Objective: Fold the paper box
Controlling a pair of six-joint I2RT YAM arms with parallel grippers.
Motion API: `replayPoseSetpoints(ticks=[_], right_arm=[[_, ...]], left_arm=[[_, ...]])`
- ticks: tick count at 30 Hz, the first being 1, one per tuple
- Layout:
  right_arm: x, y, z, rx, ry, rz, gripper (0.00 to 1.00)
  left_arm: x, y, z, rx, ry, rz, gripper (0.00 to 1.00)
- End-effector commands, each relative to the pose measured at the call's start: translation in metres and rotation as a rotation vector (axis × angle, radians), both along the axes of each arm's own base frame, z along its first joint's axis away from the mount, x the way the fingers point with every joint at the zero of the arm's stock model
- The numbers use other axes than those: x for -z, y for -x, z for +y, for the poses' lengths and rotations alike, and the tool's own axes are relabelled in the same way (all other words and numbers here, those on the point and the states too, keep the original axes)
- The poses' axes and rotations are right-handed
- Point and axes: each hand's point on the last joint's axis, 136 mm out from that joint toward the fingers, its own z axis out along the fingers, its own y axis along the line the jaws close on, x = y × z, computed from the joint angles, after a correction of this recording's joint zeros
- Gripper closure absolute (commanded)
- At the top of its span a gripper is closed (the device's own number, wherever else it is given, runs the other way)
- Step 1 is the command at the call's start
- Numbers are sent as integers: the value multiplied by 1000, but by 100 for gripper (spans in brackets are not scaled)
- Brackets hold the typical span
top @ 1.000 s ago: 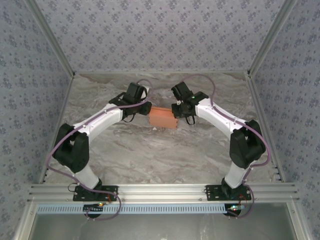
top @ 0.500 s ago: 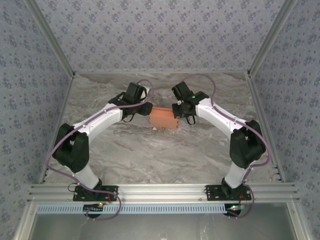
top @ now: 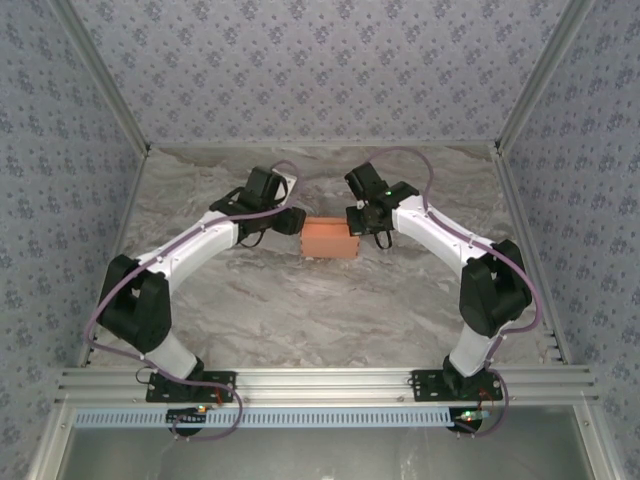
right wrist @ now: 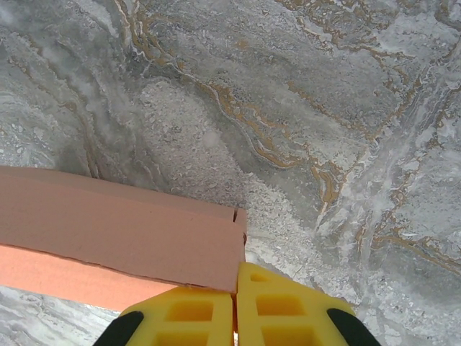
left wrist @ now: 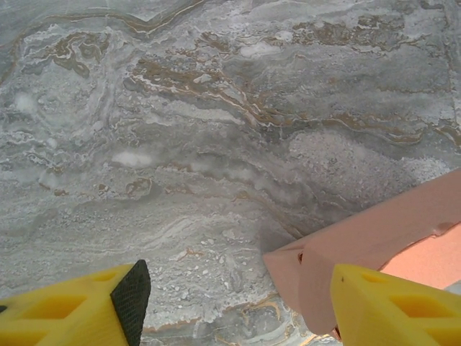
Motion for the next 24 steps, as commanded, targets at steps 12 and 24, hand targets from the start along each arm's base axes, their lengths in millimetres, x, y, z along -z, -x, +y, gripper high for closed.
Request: replayPoseSetpoints(ticks=[12, 24], right_arm=[[-5, -2, 0, -8, 4, 3, 92], [-5, -2, 1, -21, 2, 5, 92]], left_arm=[[-24, 16, 3, -4, 164, -74, 17], [-15, 16, -5, 68, 182, -79, 25]])
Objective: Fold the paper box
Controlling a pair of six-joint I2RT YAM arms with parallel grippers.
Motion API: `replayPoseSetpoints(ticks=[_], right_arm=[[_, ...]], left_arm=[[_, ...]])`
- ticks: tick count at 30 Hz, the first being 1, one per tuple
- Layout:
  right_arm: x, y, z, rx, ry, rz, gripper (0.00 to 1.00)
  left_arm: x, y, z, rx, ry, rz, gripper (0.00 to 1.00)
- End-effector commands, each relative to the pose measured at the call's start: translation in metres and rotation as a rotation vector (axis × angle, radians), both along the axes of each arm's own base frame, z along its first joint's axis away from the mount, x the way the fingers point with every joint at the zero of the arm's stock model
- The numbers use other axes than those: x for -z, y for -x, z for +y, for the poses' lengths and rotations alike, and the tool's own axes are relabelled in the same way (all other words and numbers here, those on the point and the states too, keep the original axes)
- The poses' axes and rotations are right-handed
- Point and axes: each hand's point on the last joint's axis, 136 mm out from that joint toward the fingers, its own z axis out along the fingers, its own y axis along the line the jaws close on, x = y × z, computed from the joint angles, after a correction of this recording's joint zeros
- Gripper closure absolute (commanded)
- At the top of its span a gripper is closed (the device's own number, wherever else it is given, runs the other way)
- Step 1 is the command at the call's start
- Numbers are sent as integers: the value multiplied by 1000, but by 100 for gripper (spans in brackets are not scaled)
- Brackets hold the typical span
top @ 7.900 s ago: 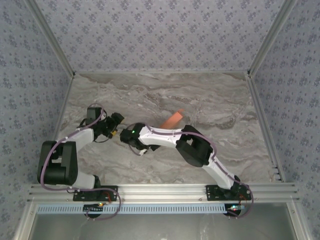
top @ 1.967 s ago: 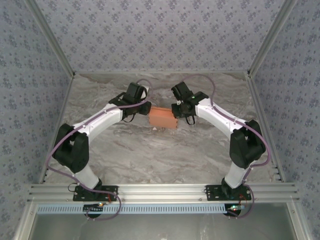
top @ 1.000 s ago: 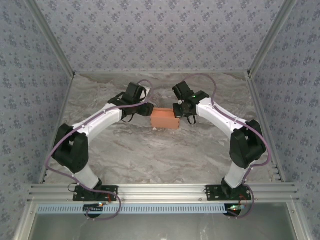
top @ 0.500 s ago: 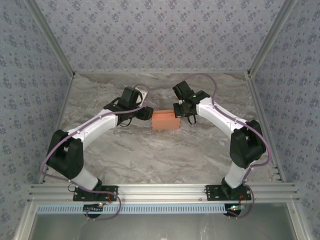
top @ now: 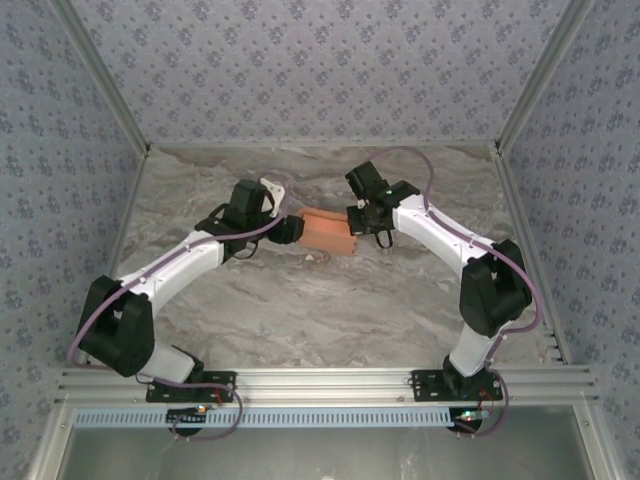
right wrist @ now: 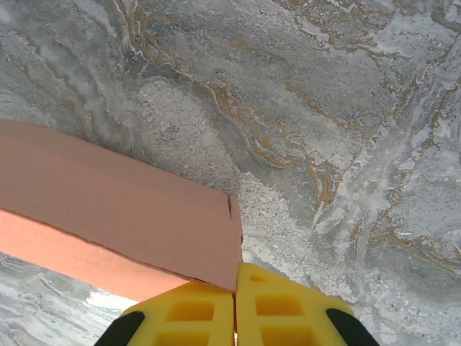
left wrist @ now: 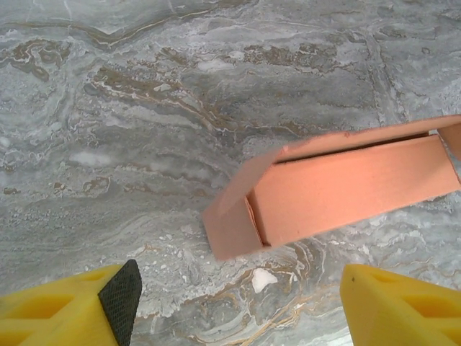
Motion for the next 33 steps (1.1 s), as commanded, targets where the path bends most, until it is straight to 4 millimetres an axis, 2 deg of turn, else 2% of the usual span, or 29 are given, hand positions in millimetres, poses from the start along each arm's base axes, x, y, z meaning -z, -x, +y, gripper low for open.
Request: replayPoseSetpoints(ticks=[1, 4, 6, 8, 11, 18, 24, 31, 33], right_arm=[[-3, -1, 3, -21, 1, 5, 92], [-2, 0, 3, -32, 5, 8, 92], [-2, 0, 3, -34, 6, 9, 92], [-2, 0, 3, -35, 4, 9, 92], [-2, 0, 3, -31, 3, 10, 92], [1, 0, 4, -34, 2, 19, 92], [0, -1, 6, -37, -4, 17, 92], [0, 0, 6, -37, -3, 22, 92], [0, 0, 6, -35, -5, 21, 92]], left_arm=[[-7, -9, -3, 27, 9, -53, 25], [-15, -19, 2, 28, 40, -96, 26], [-17, -24, 2, 48, 53, -101, 32], [-12, -24, -3, 76, 44, -75, 40], [-3, -20, -10, 115, 55, -48, 46], [0, -9, -20, 178, 91, -40, 43], [12, -16, -20, 174, 56, -10, 47], [15, -15, -23, 190, 57, -9, 61], [12, -13, -24, 196, 61, -13, 69]])
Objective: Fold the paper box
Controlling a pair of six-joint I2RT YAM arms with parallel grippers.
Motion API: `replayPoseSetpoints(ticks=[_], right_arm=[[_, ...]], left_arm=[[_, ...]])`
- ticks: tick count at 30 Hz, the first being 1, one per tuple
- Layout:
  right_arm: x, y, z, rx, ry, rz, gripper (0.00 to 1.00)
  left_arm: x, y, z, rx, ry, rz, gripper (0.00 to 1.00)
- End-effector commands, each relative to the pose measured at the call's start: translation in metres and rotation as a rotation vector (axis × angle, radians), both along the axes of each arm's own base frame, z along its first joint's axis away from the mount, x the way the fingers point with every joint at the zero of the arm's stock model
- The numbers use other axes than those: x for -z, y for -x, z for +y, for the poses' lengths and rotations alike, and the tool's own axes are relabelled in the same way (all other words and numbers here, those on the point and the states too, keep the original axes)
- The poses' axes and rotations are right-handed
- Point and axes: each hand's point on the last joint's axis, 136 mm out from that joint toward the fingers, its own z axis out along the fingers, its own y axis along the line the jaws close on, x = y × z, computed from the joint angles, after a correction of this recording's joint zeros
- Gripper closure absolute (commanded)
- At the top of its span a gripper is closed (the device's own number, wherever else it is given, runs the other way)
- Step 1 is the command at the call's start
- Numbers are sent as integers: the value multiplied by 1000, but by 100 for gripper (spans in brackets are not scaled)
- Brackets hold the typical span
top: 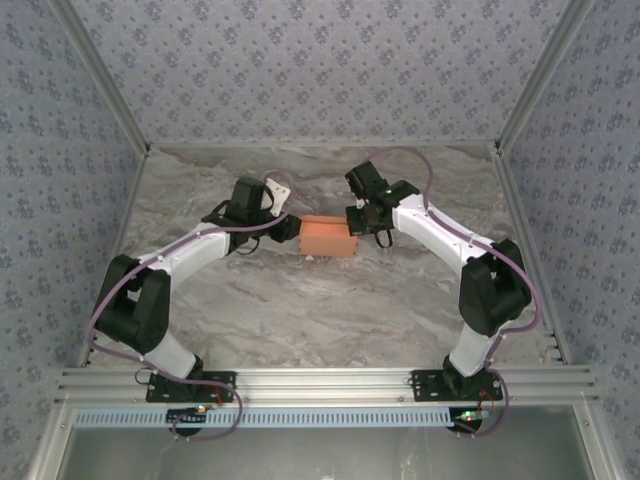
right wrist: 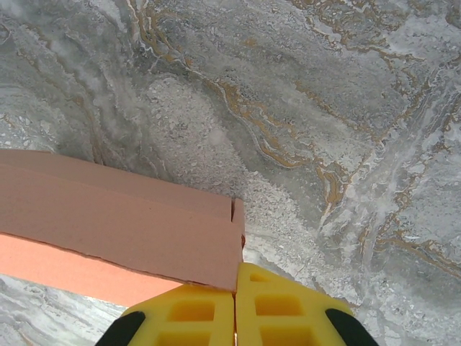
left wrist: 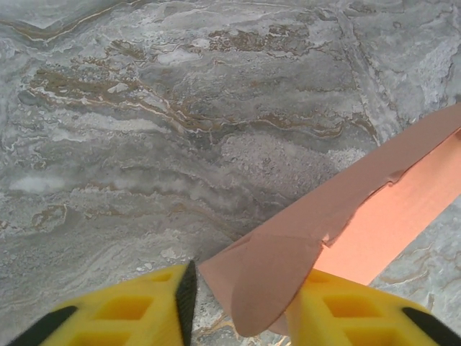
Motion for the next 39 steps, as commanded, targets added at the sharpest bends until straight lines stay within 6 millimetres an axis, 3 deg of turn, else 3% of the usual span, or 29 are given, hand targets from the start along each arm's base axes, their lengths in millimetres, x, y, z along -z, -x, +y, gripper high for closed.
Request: replayPoseSetpoints(ticks=[1, 9, 18, 29, 39], right_arm=[[-1, -1, 2, -10, 4, 13, 92], [-3, 0, 9, -14, 4, 17, 92], [2, 1, 11, 58, -4, 107, 92], [-4, 1, 25, 107, -120, 122, 92], [7, 0, 25, 199, -177, 181, 92]], left_arm=[[-18, 1, -10, 43, 29, -34, 72], [-21, 8, -26, 81, 20, -16, 86], [-16, 19, -46, 60, 16, 2, 87], [-6, 10, -32, -74, 2, 0, 86], [-3, 14, -29, -133, 20, -35, 86]])
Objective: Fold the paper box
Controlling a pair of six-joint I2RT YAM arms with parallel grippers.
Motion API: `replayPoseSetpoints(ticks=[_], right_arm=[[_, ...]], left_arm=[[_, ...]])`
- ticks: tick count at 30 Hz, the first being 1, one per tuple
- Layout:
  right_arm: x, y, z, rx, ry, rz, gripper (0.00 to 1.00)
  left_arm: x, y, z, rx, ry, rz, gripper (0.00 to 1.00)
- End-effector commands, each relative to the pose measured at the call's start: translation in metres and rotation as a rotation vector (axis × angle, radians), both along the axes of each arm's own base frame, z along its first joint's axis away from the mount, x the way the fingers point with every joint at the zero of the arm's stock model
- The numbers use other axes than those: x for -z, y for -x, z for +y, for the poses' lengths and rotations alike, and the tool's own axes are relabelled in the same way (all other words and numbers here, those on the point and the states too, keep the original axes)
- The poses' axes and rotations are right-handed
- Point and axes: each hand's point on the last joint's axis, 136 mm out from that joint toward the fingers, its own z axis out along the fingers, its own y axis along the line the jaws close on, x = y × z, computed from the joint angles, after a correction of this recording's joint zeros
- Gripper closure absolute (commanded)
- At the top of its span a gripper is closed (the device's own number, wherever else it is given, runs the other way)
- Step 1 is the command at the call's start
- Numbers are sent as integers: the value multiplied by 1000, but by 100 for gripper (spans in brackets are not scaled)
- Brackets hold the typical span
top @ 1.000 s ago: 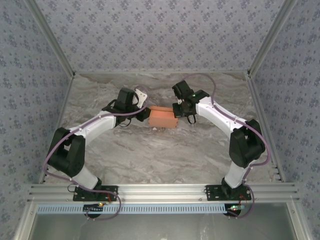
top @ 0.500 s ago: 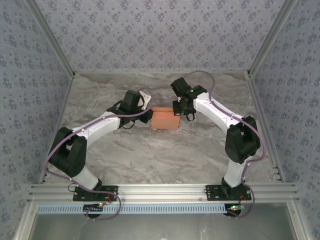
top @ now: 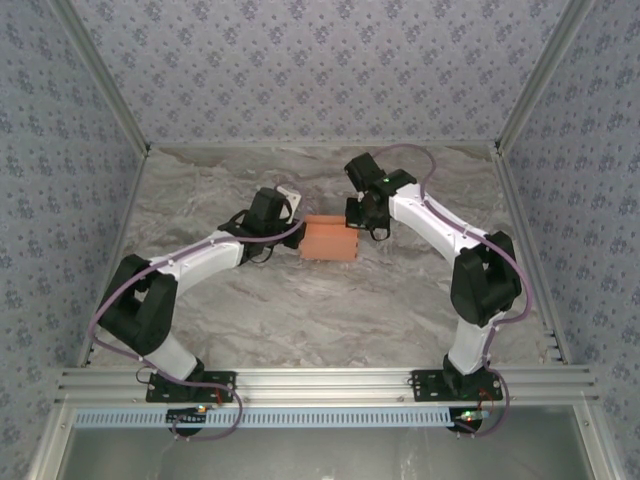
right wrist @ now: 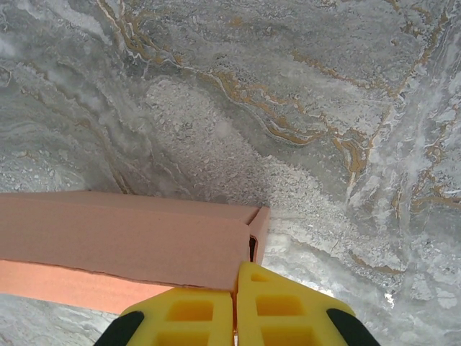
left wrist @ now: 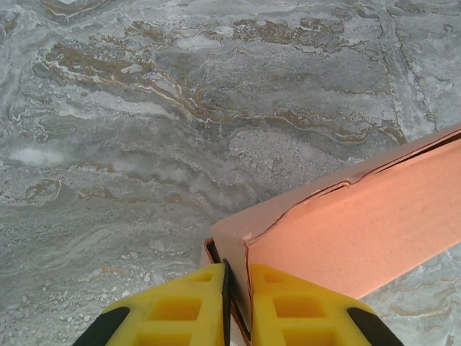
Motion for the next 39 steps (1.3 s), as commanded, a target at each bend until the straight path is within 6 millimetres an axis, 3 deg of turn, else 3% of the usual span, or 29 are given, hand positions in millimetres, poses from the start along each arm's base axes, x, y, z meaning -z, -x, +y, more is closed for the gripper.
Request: replayPoseSetpoints(ticks=[1, 15, 21, 30, 33, 36, 39], right_arm=[[7, 3, 18, 5, -70, 42, 92], [16, 9, 2, -8, 63, -112, 92], [9, 7, -1, 25, 6, -207, 92], [-5, -2, -4, 20, -18, -288, 91], [-5, -4, -6, 7, -12, -301, 91], [-8, -8, -7, -5, -3, -328, 91], [-1, -8, -10, -13, 13, -335, 91]], left_arm=[[-14, 7, -12, 18, 66, -33, 86], [2, 14, 6, -63, 73, -78, 83], [-7, 14, 5, -74, 110, -134, 79], [-51, 18, -5, -48, 274, -142, 43], [-70, 19, 5, -68, 343, -139, 32], [-88, 20, 14, -81, 415, -144, 3], [-95, 16, 27, -146, 465, -106, 1]])
